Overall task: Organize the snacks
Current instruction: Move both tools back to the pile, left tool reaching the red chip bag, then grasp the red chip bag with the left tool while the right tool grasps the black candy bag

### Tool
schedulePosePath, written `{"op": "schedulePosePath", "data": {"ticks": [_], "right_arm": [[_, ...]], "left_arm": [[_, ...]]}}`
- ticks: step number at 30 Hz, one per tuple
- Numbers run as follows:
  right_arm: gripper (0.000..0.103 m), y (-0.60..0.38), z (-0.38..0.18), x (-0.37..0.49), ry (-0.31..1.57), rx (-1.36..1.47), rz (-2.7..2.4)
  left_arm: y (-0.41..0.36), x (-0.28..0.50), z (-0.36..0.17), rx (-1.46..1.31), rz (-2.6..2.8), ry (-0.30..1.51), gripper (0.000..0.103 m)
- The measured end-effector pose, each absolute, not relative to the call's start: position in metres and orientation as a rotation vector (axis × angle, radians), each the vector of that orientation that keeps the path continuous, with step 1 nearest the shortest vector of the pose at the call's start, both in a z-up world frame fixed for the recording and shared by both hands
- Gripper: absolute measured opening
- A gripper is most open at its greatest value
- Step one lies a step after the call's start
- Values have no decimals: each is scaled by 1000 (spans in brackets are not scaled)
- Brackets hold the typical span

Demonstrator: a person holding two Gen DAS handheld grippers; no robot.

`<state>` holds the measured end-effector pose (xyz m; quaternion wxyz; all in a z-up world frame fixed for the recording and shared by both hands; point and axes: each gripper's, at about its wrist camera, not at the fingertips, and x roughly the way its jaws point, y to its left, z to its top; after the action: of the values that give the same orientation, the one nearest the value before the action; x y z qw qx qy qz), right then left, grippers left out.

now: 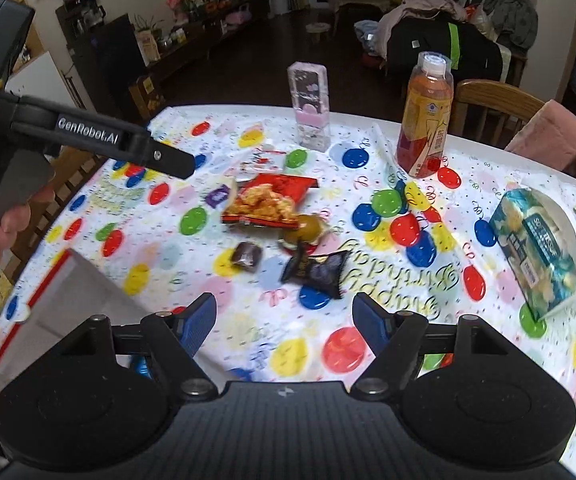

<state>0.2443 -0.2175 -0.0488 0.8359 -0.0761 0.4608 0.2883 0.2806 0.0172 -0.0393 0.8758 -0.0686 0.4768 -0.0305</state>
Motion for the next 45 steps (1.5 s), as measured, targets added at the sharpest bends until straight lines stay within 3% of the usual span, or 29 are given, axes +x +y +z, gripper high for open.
{"op": "schedulePosePath", "data": {"ticks": [16, 24, 32, 35, 37, 45], "right_arm": [[75, -192, -127, 323, 1081, -203, 642], [75, -180, -158, 350, 1142, -151, 625], [75, -172, -179, 362, 1181, -146, 593], [75, -170, -182, 363, 1180, -139, 590], [69, -169, -183, 361, 1178, -144, 593], [52, -166, -184, 355, 1162, -154, 594]], "left_arm": [[9, 361, -112, -171, 55, 1124, 100], [7, 387, -140, -177, 78, 1180, 86], [7, 399, -158, -215, 67, 1214, 82], [7, 401, -160, -240, 53, 1219, 74], [7, 401, -160, -250, 39, 1219, 67], [6, 400, -158, -236, 36, 1208, 57]]}}
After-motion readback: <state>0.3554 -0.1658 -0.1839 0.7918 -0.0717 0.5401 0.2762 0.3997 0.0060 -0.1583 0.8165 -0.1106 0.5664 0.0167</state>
